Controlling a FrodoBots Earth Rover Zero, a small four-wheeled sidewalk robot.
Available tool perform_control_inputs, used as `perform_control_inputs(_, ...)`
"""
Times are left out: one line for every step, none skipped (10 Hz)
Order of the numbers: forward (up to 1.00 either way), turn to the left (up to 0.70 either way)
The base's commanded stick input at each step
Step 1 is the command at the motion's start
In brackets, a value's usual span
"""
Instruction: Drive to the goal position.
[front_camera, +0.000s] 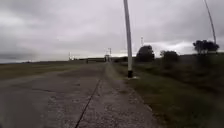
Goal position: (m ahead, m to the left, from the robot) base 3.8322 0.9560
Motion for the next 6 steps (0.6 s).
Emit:
perform_control_inputs(0.70,0.00)
perform_control_inputs(0.70,0.00)
perform_control_inputs(0.70,0.00)
perform_control_inputs(0.70,0.00)
perform_control_inputs(0.70,0.00)
perform_control_inputs(0.70,0.00)
